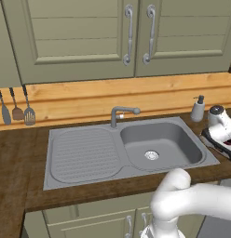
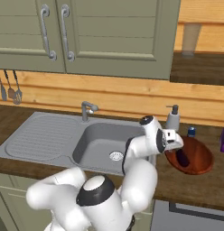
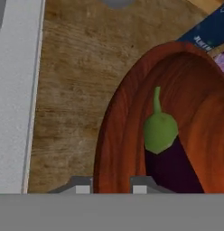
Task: Pick the eggplant from the sink and place it in the bowl. Then pick the bowl and place it in the microwave. Then close the microwave door and press the start button.
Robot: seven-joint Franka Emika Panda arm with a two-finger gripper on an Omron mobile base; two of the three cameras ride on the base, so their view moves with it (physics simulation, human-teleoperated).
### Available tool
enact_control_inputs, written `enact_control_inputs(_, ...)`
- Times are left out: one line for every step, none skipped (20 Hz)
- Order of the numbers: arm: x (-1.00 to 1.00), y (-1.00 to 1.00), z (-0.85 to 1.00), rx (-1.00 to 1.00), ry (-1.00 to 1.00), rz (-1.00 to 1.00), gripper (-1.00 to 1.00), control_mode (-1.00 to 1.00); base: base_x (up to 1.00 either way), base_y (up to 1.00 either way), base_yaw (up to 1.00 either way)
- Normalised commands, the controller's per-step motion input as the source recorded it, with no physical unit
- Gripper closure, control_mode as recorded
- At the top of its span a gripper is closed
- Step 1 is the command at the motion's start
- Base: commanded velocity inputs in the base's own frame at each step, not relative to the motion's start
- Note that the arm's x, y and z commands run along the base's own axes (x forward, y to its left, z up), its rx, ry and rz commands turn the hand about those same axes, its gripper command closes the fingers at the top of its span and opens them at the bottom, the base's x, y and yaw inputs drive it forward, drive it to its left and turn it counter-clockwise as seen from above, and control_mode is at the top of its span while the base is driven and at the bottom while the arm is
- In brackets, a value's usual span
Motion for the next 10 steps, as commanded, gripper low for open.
enact_control_inputs(-0.24,0.41,0.26,-0.19,0.0,0.13,1.0,-1.0,0.0,0.0,0.0)
enact_control_inputs(-0.12,0.37,0.29,-0.15,0.1,0.13,1.0,-1.0,0.0,0.0,0.0)
enact_control_inputs(-0.27,0.24,0.59,-0.16,0.06,0.14,1.0,-1.0,0.0,0.0,0.0)
enact_control_inputs(-0.35,0.11,0.67,-0.15,0.02,0.15,1.0,-1.0,0.0,0.0,0.0)
enact_control_inputs(-0.34,0.0,0.71,-0.12,0.04,0.19,1.0,-1.0,0.0,0.0,0.0)
enact_control_inputs(-0.35,0.0,0.64,-0.13,0.05,0.21,1.0,-1.0,0.0,0.0,0.0)
enact_control_inputs(-0.34,0.0,0.61,-0.13,0.05,0.23,1.0,-1.0,0.0,0.0,0.0)
enact_control_inputs(-0.34,0.0,0.54,-0.16,0.04,0.25,1.0,-1.0,0.0,0.0,0.0)
enact_control_inputs(-0.3,0.0,0.5,-0.18,0.05,0.25,1.0,-1.0,0.0,0.0,0.0)
enact_control_inputs(-0.3,0.0,0.46,-0.19,0.04,0.26,1.0,-1.0,0.0,0.0,0.0)
